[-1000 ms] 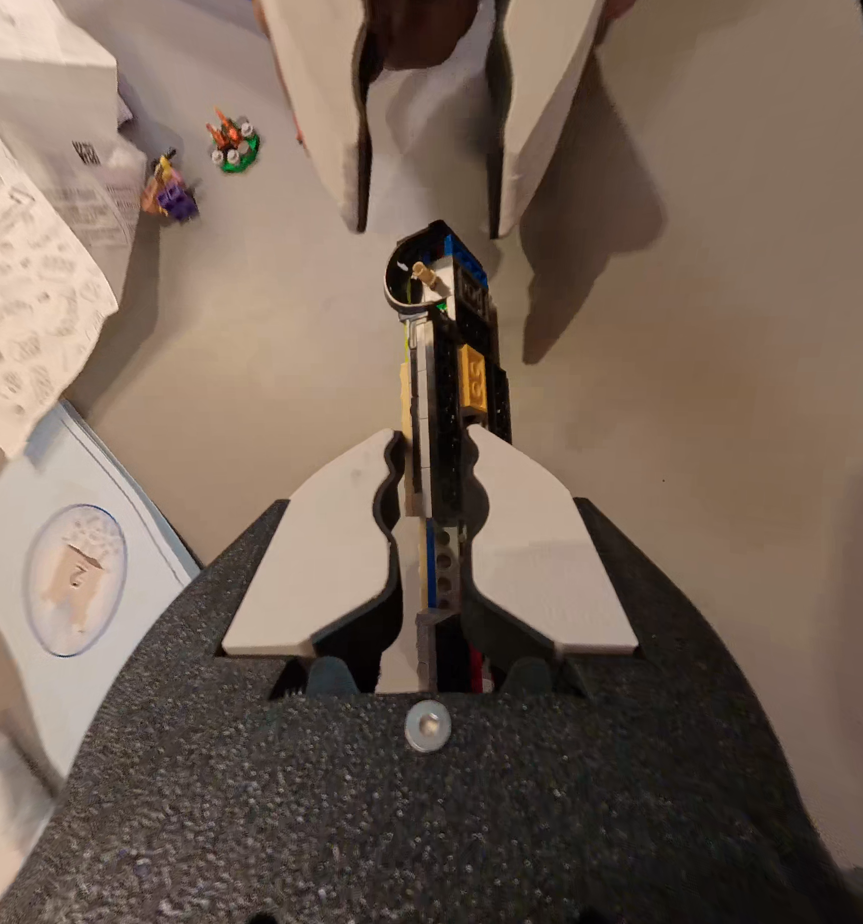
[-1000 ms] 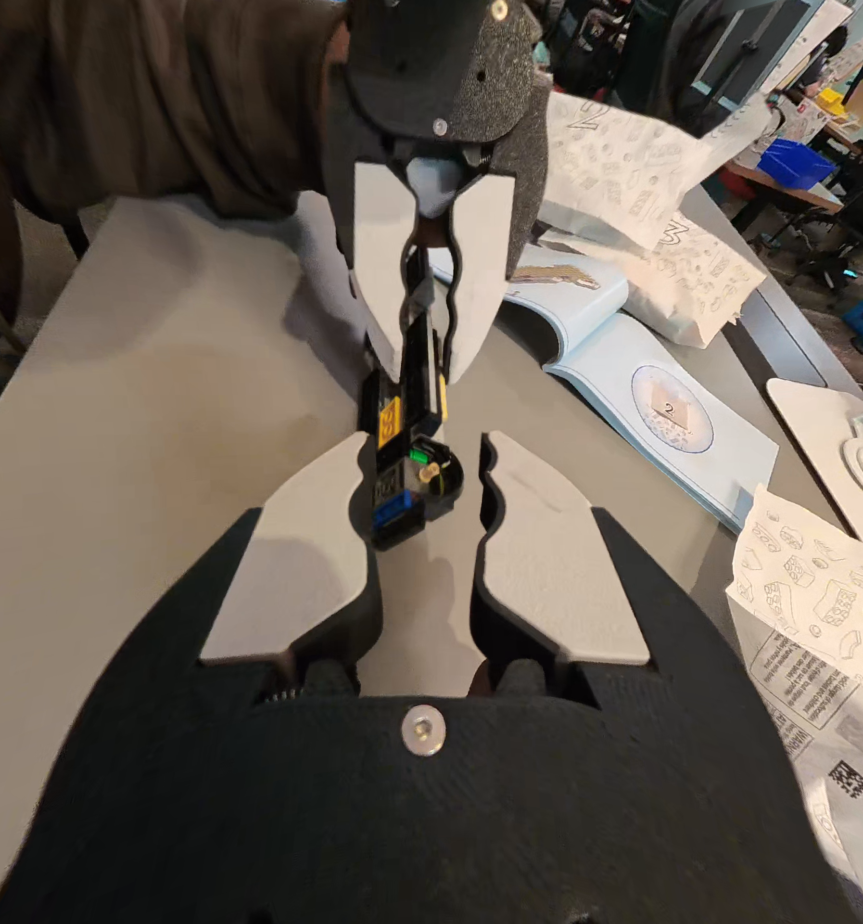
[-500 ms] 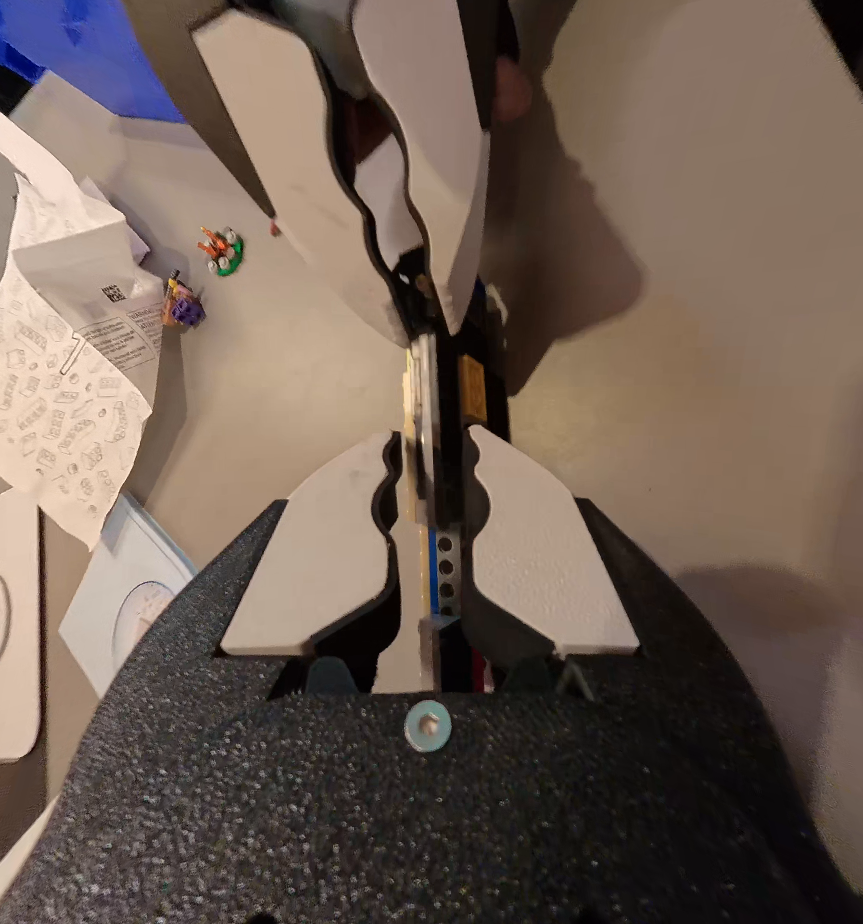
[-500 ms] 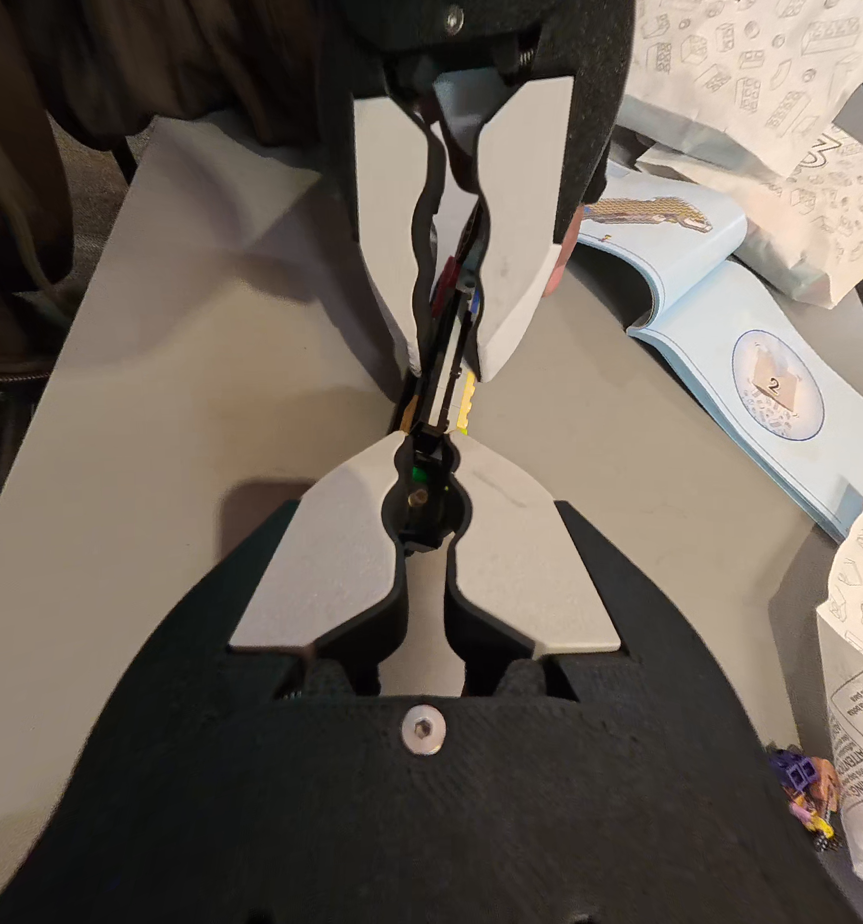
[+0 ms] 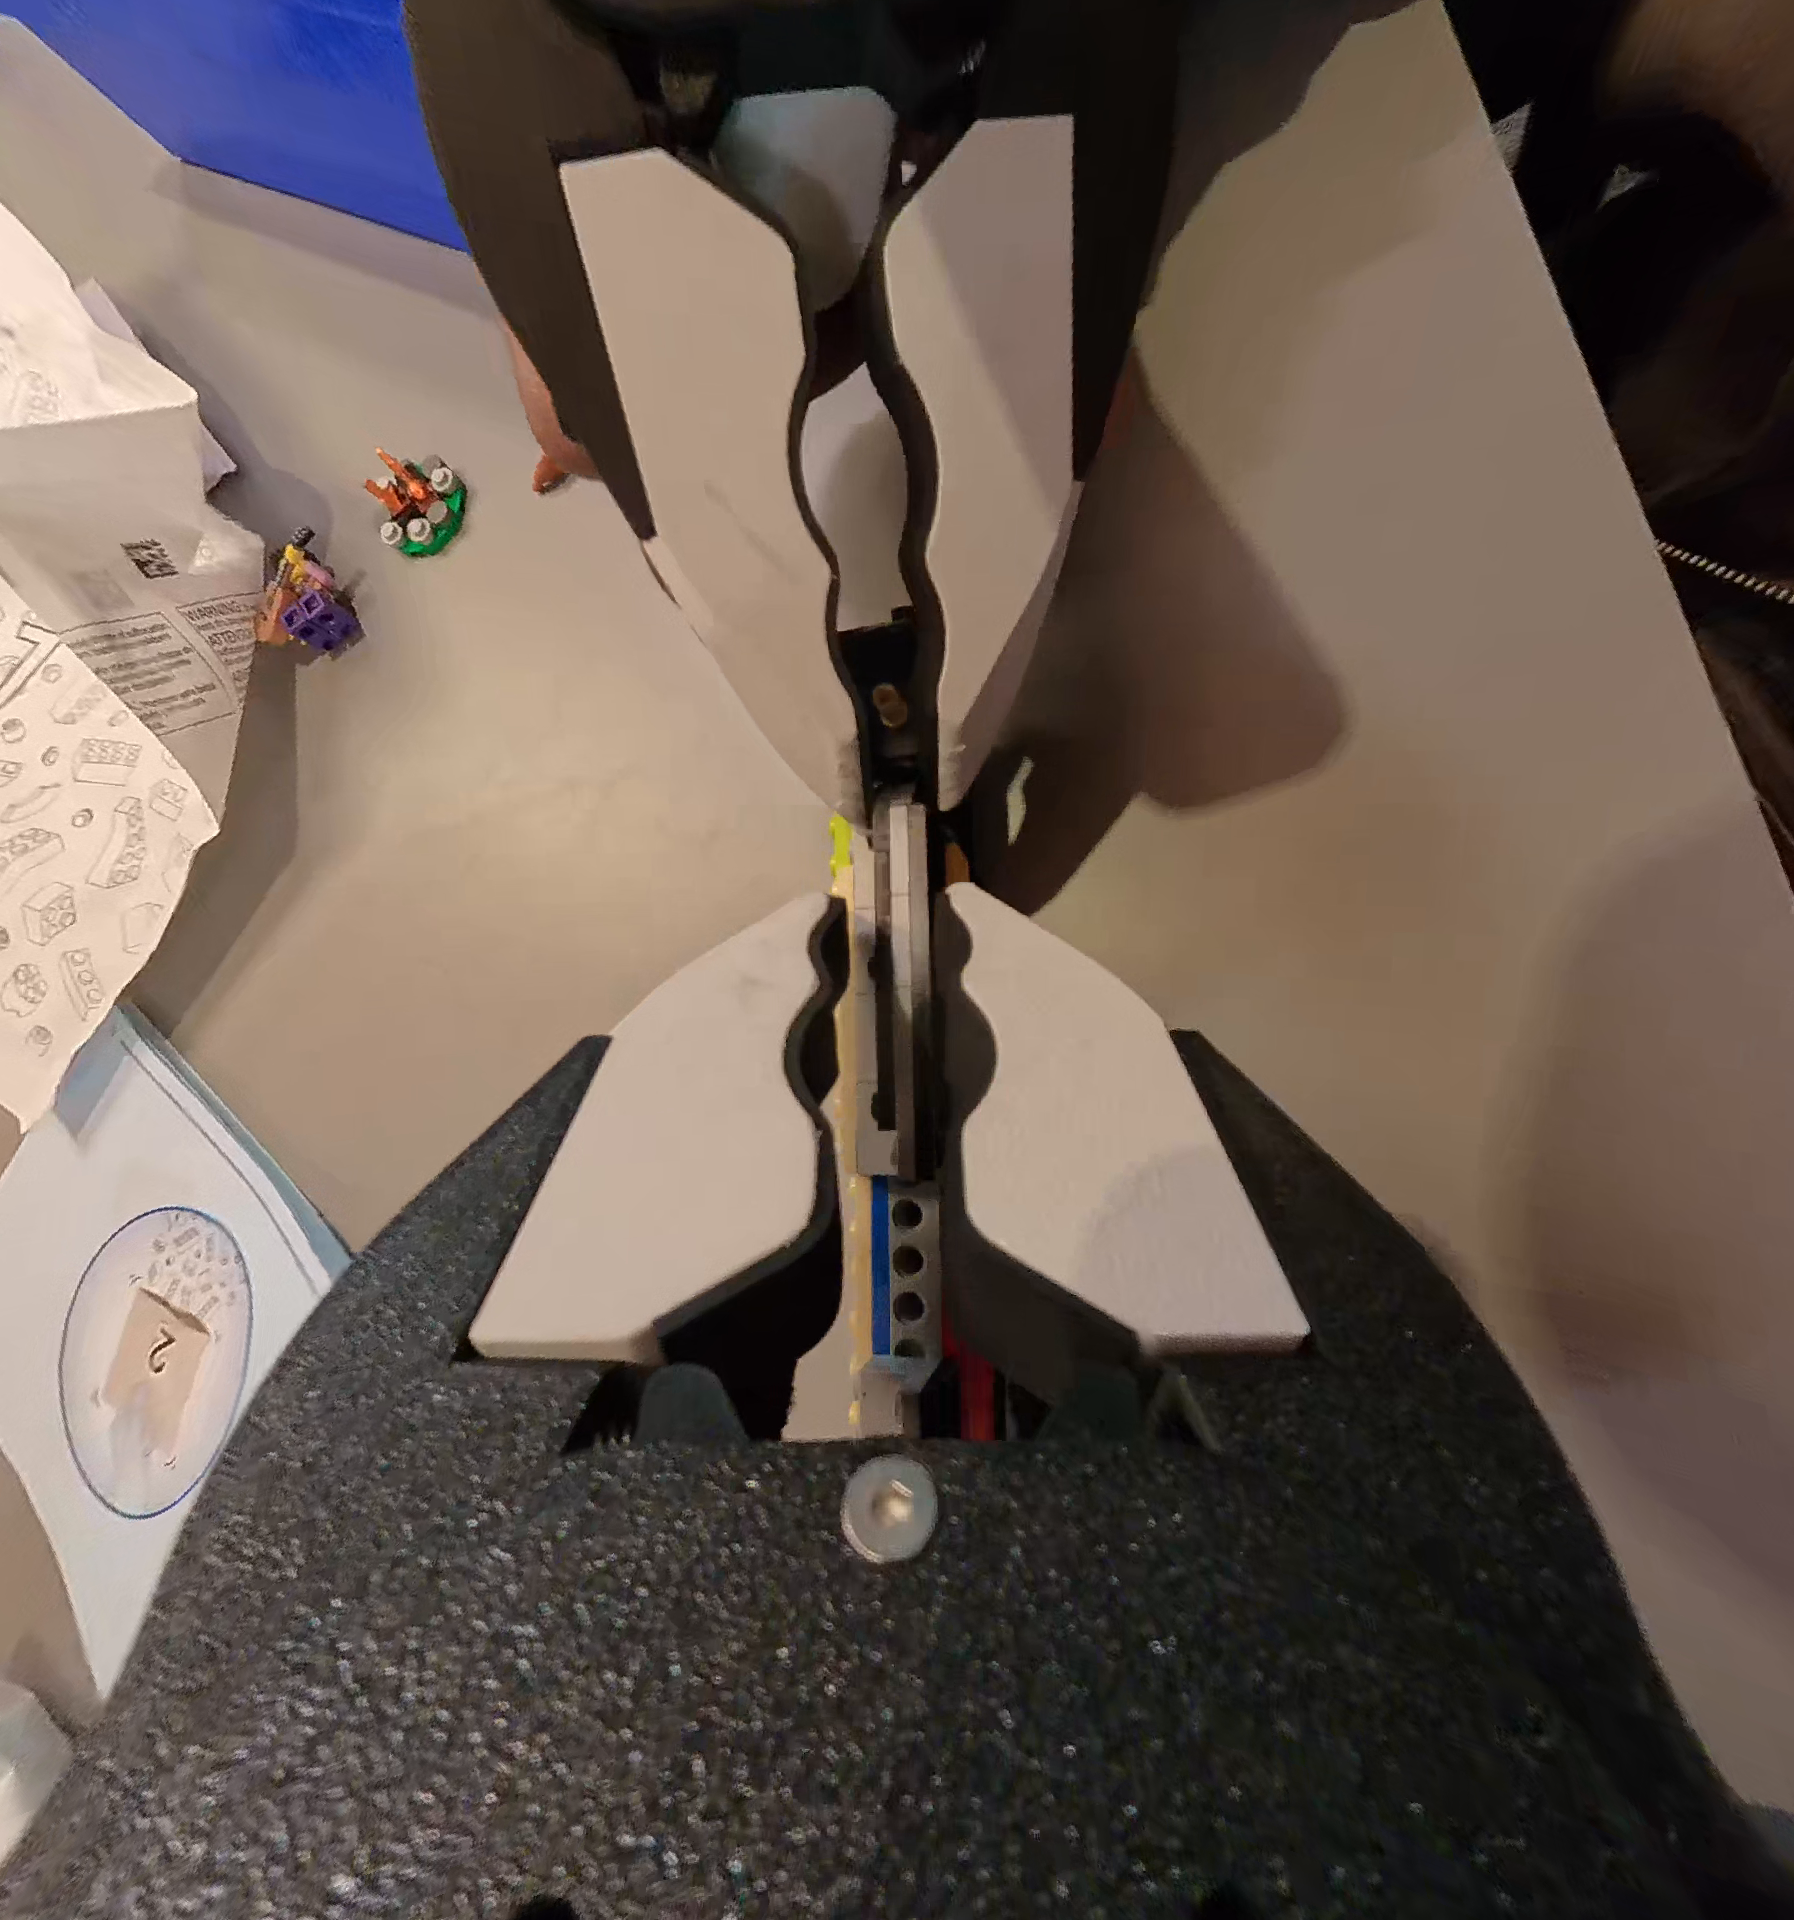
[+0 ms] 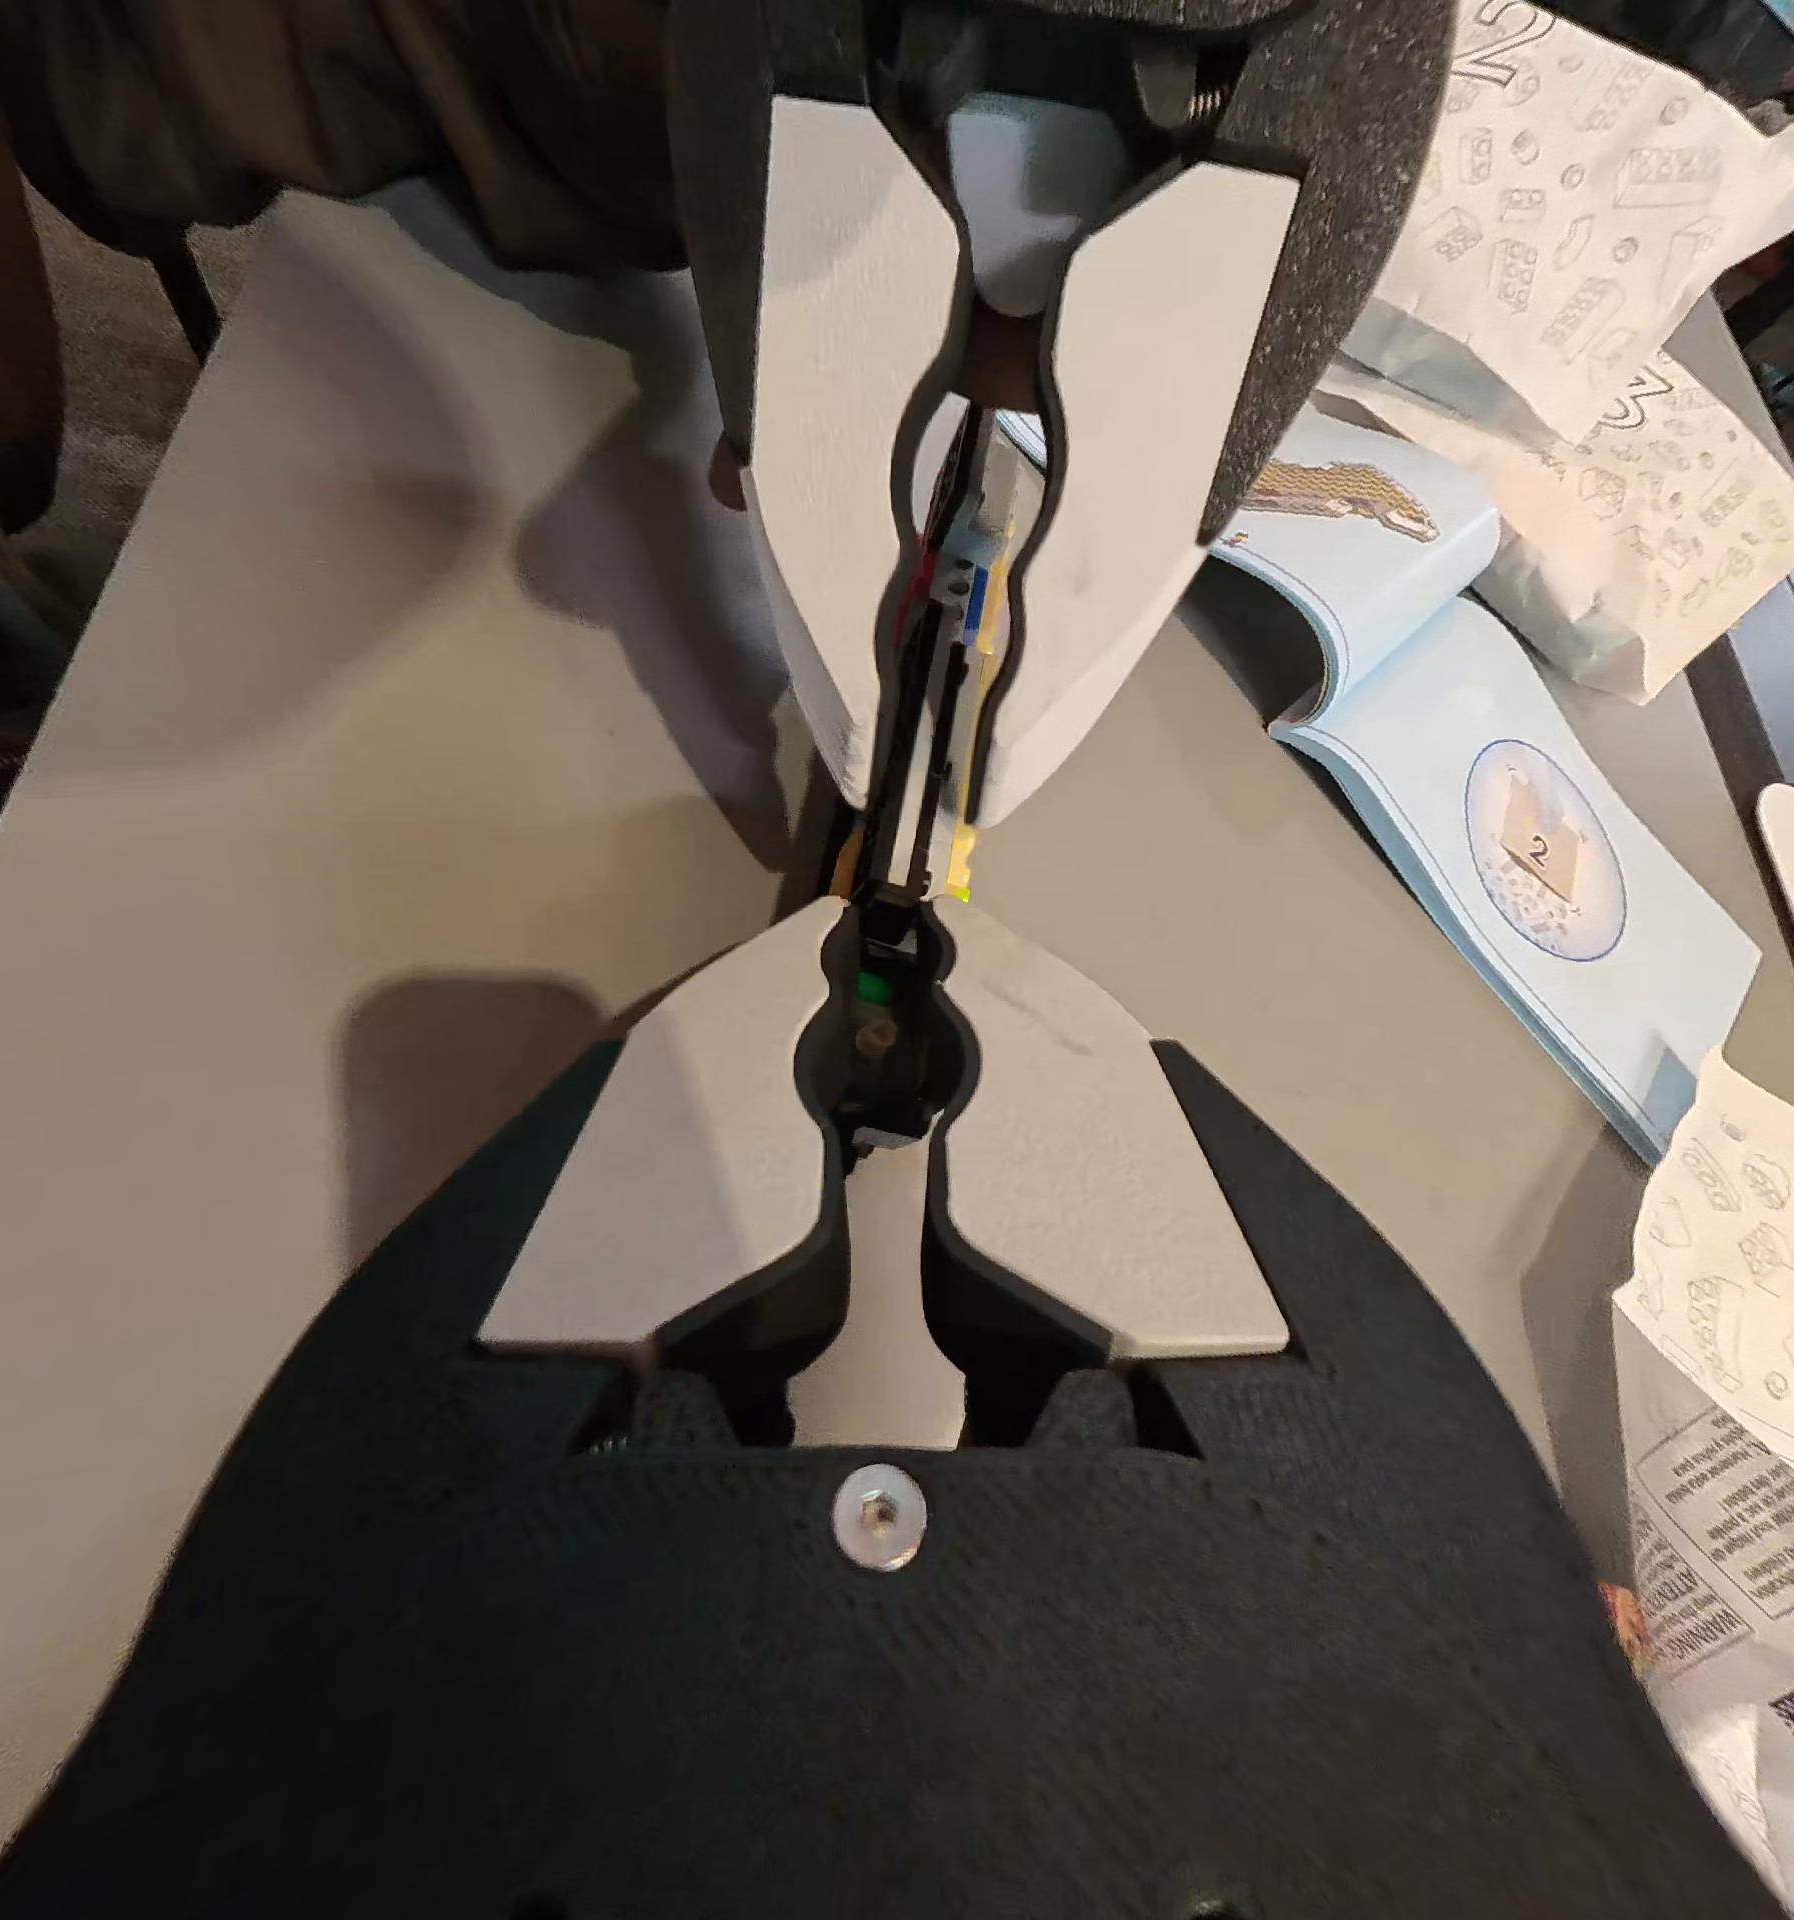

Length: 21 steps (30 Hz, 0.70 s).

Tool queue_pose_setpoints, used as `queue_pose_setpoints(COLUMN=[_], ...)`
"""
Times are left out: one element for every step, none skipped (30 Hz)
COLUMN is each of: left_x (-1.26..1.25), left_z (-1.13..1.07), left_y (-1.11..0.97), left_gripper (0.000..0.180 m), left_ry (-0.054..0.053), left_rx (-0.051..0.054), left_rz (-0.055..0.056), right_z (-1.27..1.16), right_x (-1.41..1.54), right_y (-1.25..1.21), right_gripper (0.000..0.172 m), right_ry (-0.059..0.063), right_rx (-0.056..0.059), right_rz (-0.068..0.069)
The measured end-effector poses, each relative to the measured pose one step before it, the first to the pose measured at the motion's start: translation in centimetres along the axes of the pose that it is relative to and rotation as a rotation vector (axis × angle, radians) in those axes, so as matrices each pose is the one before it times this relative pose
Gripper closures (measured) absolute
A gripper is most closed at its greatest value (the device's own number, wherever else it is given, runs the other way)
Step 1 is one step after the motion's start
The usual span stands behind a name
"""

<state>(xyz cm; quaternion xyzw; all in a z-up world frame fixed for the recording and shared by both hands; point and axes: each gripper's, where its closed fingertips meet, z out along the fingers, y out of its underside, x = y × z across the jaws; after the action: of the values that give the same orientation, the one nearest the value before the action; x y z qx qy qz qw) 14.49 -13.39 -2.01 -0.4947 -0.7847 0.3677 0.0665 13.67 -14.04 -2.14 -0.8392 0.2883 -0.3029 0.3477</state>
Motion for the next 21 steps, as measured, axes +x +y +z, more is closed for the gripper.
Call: queue_pose_setpoints(left_x=[0.173, 0.094, -0.036, 0.031, 0.101, 0.069, 0.022, 0.032, 0.022, 0.000, 0.008, 0.030, 0.029, 0.009, -0.023, -0.018, -0.025, 0.135, 0.984, 1.091, 0.064], left_z=[0.109, 0.164, 0.113, -0.034, -0.045, -0.032, -0.011, -0.015, 0.002, -0.002, 0.001, -0.003, -0.004, 0.004, -0.001, 0.011, -0.001, -0.017, -0.027, 0.206, 0.237], left_y=[-0.083, 0.013, 0.036, 0.007, 0.000, 0.002, 0.007, -0.006, 0.001, -0.006, -0.002, -0.004, -0.008, 0.005, -0.005, -0.001, 0.011, -0.015, -0.326, -0.461, -0.245], left_gripper=[0.169, 0.170, 0.170, 0.170, 0.170, 0.170, 0.170, 0.171, 0.171, 0.171, 0.171, 0.171, 0.171, 0.171, 0.171, 0.171, 0.171, 0.171, 0.171, 0.171, 0.171], left_ry=[0.0154, 0.0057, -0.0027, 0.0076, 0.0137, 0.0093, 0.0056, 0.0049, 0.0029, 0.0013, 0.0008, 0.0010, 0.0006, 0.0005, 0.0006, 0.0009, 0.0007, 0.0099, 0.0613, 0.0554, -0.0066], left_rx=[0.0000, -0.0004, 0.0019, 0.0049, 0.0055, 0.0047, 0.0025, 0.0016, 0.0011, 0.0001, 0.0002, 0.0002, 0.0006, 0.0009, 0.0003, 0.0004, 0.0002, 0.0020, 0.0241, 0.0173, -0.0089], left_rz=[-0.0053, -0.0009, -0.0008, -0.0059, -0.0056, -0.0021, -0.0035, -0.0032, -0.0023, -0.0010, 0.0003, 0.0006, 0.0013, 0.0003, -0.0010, -0.0021, -0.0008, 0.0029, 0.0183, 0.0270, -0.0044], right_z=[0.079, 0.064, 0.028, 0.004, 0.003, 0.022, 0.021, 0.009, 0.004, 0.001, 0.000, -0.005, 0.007, -0.014, -0.011, -0.008, -0.014, -0.040, -0.150, -0.231, -0.123], right_x=[-0.027, -0.032, -0.029, -0.014, -0.090, -0.114, -0.059, -0.043, -0.030, -0.026, -0.012, -0.018, -0.023, -0.001, 0.011, 0.042, 0.049, 0.268, 1.134, 1.868, 0.607], right_y=[-0.068, -0.049, -0.043, -0.036, -0.058, -0.088, -0.060, -0.045, -0.038, -0.023, -0.024, -0.029, -0.019, -0.012, -0.008, -0.007, 0.001, -0.021, 0.070, 0.438, 0.437], right_gripper=[0.162, 0.162, 0.162, 0.162, 0.162, 0.162, 0.162, 0.162, 0.163, 0.163, 0.163, 0.163, 0.164, 0.164, 0.164, 0.164, 0.164, 0.164, 0.164, 0.164, 0.164], right_ry=[-0.0040, -0.0057, -0.0093, -0.0120, -0.0183, -0.0199, -0.0161, -0.0152, -0.0154, -0.0138, -0.0134, -0.0145, -0.0146, -0.0145, -0.0151, -0.0147, -0.0112, 0.0062, 0.0624, 0.0993, 0.0132], right_rx=[0.0017, 0.0015, 0.0030, 0.0040, 0.0080, 0.0098, 0.0091, 0.0082, 0.0066, 0.0064, 0.0068, 0.0066, 0.0057, 0.0060, 0.0058, 0.0056, 0.0057, 0.0064, 0.0014, -0.0205, -0.0143], right_rz=[0.0075, 0.0121, 0.0181, 0.0234, 0.0265, 0.0277, 0.0252, 0.0235, 0.0233, 0.0226, 0.0224, 0.0254, 0.0278, 0.0292, 0.0327, 0.0336, 0.0285, 0.0285, 0.0315, 0.0247, 0.0148])
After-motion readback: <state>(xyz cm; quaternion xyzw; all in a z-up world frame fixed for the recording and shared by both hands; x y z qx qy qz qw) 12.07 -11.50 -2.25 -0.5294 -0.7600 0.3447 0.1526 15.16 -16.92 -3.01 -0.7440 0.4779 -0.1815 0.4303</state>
